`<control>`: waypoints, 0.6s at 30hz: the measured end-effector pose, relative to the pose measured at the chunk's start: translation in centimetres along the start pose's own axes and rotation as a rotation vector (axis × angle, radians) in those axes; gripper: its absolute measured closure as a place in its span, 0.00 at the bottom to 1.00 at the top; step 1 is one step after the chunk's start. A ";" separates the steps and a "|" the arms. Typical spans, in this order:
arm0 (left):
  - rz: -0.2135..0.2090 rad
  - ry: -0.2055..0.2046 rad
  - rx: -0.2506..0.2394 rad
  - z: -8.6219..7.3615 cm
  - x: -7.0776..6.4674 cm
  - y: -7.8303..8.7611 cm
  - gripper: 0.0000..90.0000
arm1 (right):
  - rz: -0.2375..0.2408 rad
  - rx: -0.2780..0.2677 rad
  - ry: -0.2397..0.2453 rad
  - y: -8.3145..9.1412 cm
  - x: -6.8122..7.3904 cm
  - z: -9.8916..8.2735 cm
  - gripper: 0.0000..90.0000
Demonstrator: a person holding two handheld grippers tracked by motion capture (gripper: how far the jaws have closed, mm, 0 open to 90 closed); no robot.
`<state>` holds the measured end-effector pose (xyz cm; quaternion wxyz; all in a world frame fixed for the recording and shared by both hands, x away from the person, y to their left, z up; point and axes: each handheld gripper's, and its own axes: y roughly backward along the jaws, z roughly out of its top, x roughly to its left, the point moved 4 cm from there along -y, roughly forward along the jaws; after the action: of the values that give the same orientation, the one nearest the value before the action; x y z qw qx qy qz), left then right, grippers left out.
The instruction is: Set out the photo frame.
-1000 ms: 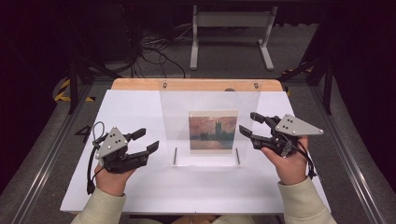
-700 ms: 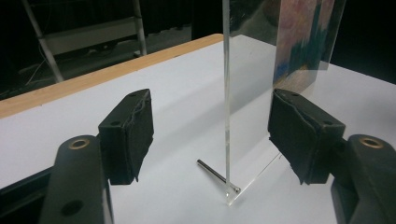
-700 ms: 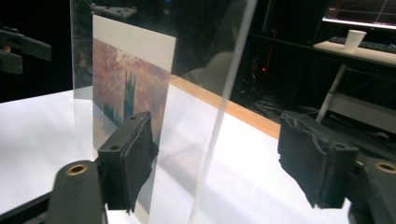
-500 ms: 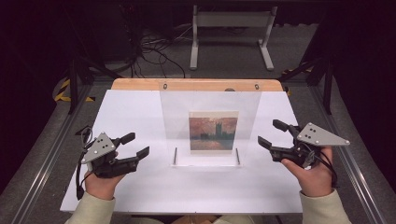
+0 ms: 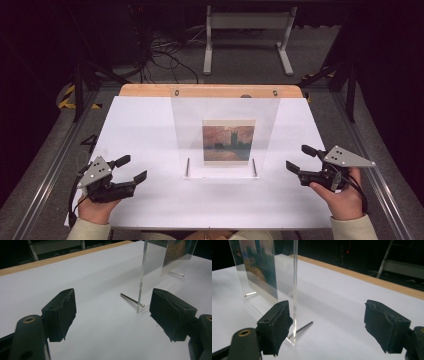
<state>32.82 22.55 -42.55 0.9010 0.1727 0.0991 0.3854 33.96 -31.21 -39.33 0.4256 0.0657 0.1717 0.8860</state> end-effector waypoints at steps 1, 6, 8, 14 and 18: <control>-0.003 0.003 0.011 -0.3 0.1 0.1 0.23 | -0.003 0.003 -0.005 0.0 -0.1 -0.4 0.24; -0.011 0.009 0.037 -1.8 0.6 0.1 0.20 | -0.015 0.041 -0.013 -0.4 -0.6 -2.5 0.23; -0.016 0.015 0.038 -2.6 1.0 -0.1 0.19 | -0.014 0.043 -0.028 -0.5 -0.7 -3.3 0.23; 0.002 0.014 0.093 -4.7 2.1 -1.3 0.19 | -0.007 0.067 -0.048 -1.5 -1.1 -6.0 0.23; -0.009 -0.007 0.101 -5.2 2.3 -2.0 0.19 | -0.015 0.087 -0.050 -2.2 -1.3 -7.2 0.23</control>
<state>34.07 24.20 -48.23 0.8933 0.2190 0.1159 0.3751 34.50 -32.71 -46.85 0.4332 0.1048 0.1999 0.8726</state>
